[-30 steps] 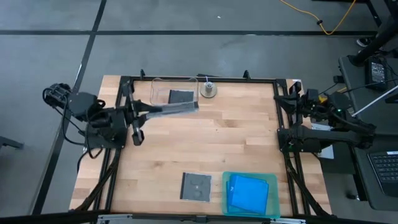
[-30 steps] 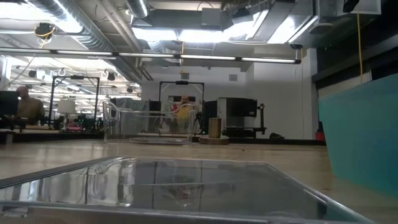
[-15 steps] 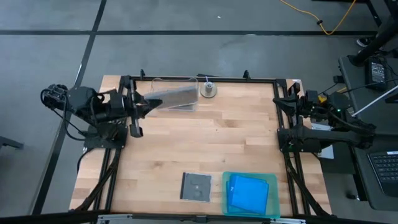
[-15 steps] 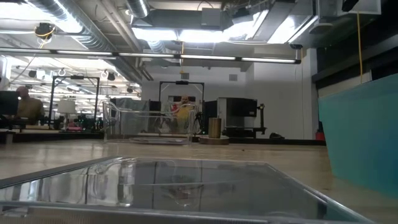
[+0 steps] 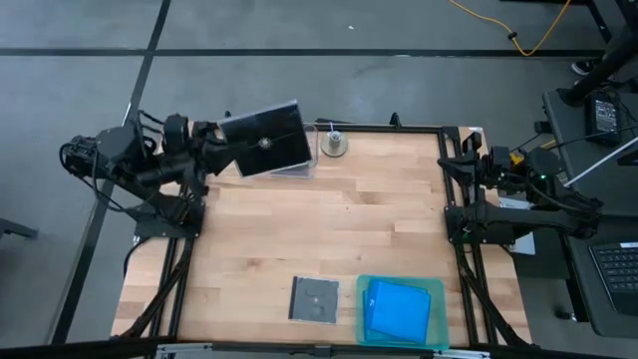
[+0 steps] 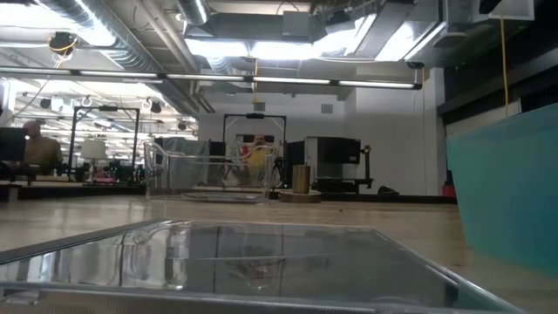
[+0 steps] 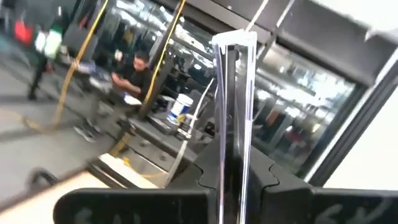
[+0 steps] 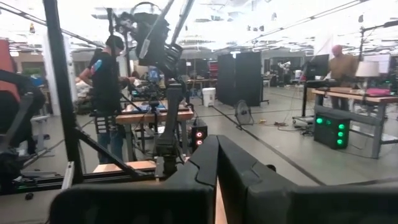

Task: Pick & place jewel cases by type
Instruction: Put the left black cd case into the transparent bin

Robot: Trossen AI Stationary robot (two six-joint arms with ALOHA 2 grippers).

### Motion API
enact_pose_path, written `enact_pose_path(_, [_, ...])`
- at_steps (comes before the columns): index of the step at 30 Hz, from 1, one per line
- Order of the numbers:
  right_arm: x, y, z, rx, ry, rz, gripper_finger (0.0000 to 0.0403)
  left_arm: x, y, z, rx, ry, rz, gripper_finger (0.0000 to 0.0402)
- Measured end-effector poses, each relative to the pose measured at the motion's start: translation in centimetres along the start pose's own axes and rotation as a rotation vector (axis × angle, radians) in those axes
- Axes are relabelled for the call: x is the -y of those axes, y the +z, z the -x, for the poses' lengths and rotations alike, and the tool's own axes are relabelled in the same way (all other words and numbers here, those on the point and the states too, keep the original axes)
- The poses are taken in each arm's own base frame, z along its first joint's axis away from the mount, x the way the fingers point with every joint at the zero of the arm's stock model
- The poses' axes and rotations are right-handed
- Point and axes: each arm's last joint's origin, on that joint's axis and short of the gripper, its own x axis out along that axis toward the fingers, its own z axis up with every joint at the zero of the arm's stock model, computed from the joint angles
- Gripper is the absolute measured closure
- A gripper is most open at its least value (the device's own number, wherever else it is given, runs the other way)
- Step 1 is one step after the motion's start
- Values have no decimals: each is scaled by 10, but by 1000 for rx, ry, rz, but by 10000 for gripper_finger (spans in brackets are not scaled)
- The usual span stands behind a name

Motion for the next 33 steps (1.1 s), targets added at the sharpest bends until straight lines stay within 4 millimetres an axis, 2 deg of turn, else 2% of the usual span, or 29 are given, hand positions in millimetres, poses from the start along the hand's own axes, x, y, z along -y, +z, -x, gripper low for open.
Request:
enact_pose_path(8, [-1,0,0,-2,45,-3,391,-5,-4,0,-41,30,318,386])
enact_pose_path(15, [-2,0,0,-3,68,-3,391,-5,-13,-1,-150,19,590,386])
enact_pose_path(19, [-2,0,0,-3,77,-1,391,-8,-16,-2,-169,49,621,386])
enact_pose_path(24, [-2,0,0,-3,79,-1,391,-18,-17,-4,-178,118,579,386])
enact_pose_path(33, [-2,0,0,-3,79,0,391,-51,-21,-7,-258,312,534,386])
